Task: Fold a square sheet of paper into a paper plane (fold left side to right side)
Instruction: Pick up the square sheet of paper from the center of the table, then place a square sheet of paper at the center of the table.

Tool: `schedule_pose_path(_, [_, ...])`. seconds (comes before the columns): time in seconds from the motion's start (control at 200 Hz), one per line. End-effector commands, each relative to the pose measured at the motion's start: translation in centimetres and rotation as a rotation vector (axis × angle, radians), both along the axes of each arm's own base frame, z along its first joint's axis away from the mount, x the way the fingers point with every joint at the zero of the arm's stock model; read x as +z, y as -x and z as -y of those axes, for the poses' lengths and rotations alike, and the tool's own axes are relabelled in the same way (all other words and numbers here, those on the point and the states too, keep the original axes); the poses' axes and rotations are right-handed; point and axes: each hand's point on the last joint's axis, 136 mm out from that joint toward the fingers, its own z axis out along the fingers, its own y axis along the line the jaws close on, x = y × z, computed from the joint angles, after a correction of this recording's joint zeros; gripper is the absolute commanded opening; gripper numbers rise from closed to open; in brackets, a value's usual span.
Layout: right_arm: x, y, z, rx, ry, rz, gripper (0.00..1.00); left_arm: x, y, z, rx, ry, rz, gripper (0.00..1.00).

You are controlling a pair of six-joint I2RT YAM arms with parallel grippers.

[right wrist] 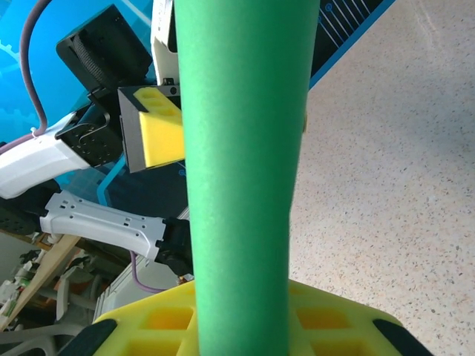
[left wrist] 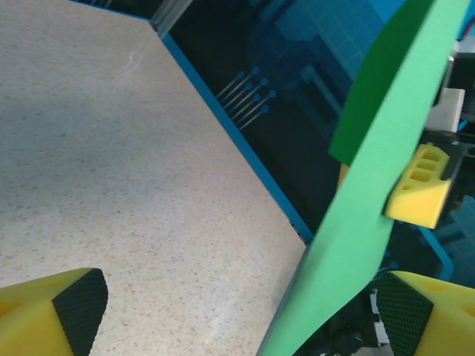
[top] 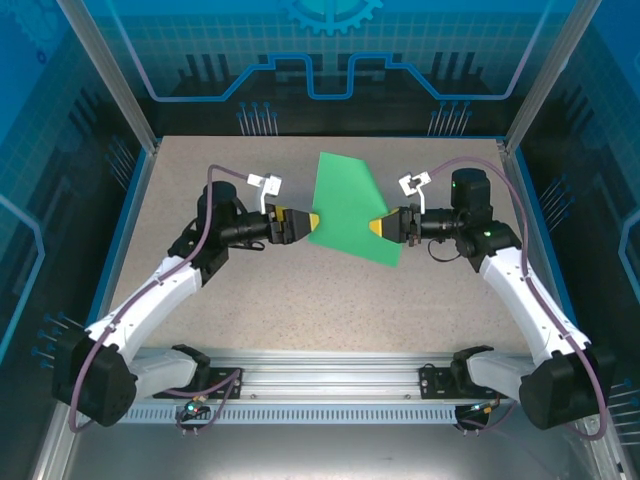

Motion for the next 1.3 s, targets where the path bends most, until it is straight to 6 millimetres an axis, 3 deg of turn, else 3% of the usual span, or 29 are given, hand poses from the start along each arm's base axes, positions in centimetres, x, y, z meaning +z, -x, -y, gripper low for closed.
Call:
schedule_pose_path(0.0, [-0.3,1.0,-0.4,0.043,-0.018,-0.041,0.22,2.7,1.1,1.4,-0.097,0.049,0.066,0.95])
schedule_pose_path(0.09, [-0.5,1.0,-0.7,0.052,-0.016,-0.052,0.22,2.6,1.3,1.7,-0.113,0.049,0.064,0.85])
schedule_pose_path(0.32, [-1.6,0.6,-0.9,0.044,0.002,-0.072,0.24,1.3,1.8,1.4,-0.110,-0.002,0.048,0.44])
schedule_pose_path(0.57, [-4.0,-0.3,-0.4,-0.019,0.080,-0.114,0.44,-1.9,1.9,0.7,-0.066,-0.059,-0.028,0.03])
schedule_pose_path(0.67, [-6.0,-1.1,0.5,-0.086,0.187,-0.140,0.64,-4.1,1.9,0.1,-0.028,-0.104,-0.090,0.03])
schedule_pose_path(0.8, [-9.4,-2.6,2.6,-0.223,0.369,-0.187,0.83,-8.3,1.6,-1.0,0.043,-0.185,-0.207,0.03])
schedule_pose_path(0.94, [-13.0,-4.0,4.4,-0.335,0.488,-0.268,0.92,-13.6,0.9,-2.3,0.129,-0.304,-0.360,0.04])
schedule_pose_path(1.065, [-16.1,-5.2,5.8,-0.414,0.590,-0.349,0.93,-17.8,0.0,-2.7,0.163,-0.386,-0.477,0.05])
schedule_pose_path(1.166, [-17.6,-6.0,5.3,-0.425,0.574,-0.381,0.92,-20.2,-0.8,-2.3,0.155,-0.428,-0.545,0.04])
schedule_pose_path(1.296, [-19.3,-6.8,3.5,-0.390,0.529,-0.424,0.72,-22.0,-1.9,-2.5,0.164,-0.498,-0.588,0.05])
